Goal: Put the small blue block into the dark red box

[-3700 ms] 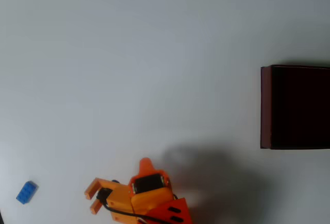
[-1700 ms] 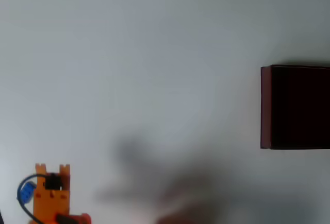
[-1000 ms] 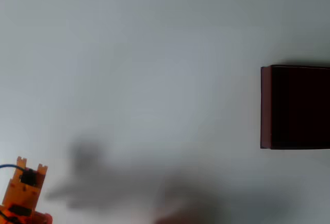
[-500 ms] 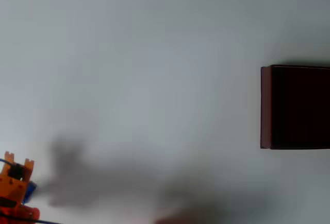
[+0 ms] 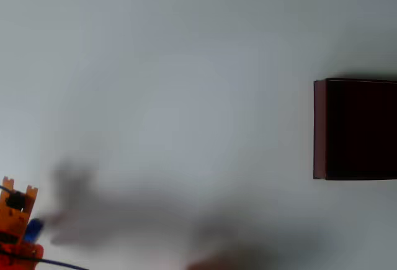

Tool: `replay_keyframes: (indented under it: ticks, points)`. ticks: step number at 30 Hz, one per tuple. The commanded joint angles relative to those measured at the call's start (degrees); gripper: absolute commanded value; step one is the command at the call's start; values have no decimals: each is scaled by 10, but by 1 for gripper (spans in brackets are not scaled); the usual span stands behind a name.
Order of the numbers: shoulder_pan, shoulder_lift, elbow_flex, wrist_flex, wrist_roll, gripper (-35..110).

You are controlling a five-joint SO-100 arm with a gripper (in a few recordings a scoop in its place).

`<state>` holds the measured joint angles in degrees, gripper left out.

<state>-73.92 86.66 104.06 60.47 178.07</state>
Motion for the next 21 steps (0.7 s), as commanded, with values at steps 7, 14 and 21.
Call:
replay_keyframes:
  ticks: [7,14,21]
  points:
    - [18,18,16,4,146,26]
    - [21,11,38,-24,150,26]
    - [12,8,57,-40,170,26]
